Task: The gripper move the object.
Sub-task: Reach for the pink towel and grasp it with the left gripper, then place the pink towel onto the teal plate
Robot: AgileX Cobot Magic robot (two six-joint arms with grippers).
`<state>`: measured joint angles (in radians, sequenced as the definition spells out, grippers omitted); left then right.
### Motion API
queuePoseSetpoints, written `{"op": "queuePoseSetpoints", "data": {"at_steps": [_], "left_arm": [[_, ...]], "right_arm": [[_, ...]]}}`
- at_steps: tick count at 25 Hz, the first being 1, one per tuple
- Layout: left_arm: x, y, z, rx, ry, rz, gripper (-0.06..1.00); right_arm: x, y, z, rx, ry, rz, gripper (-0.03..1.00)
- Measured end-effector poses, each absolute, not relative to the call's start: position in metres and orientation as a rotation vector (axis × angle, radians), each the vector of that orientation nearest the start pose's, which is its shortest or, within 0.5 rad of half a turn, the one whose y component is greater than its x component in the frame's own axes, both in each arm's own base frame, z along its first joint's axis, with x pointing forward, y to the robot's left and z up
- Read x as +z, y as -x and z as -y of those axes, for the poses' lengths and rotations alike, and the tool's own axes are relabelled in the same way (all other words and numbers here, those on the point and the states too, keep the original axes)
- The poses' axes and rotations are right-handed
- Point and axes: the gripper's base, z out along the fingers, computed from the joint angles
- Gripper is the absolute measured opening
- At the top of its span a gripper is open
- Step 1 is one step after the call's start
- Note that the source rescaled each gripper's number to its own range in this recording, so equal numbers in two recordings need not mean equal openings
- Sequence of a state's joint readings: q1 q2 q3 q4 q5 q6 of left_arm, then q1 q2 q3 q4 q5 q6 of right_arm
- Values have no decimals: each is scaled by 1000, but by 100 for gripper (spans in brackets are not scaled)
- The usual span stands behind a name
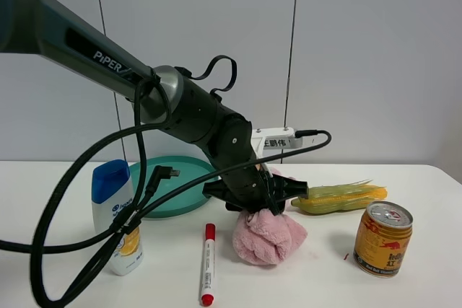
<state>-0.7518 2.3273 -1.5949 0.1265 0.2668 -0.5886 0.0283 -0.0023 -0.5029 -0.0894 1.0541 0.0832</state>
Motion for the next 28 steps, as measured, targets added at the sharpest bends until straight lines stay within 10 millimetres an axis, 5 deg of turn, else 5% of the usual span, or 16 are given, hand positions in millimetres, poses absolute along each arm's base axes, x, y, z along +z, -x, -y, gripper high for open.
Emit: {"op": "queuePoseSetpoints", "data": {"at_steps": [10, 21, 28], "left_arm": [[116, -361, 332, -458, -387, -2489, 0], [237, -351, 322, -550, -432, -2233, 0], [280, -340, 297, -419, -526, -2233, 0]], "right_arm": [[279, 5, 7, -37, -60, -2029, 100], [279, 5, 7, -37, -60, -2029, 100], [279, 5, 7, -37, -60, -2029, 100]]}}
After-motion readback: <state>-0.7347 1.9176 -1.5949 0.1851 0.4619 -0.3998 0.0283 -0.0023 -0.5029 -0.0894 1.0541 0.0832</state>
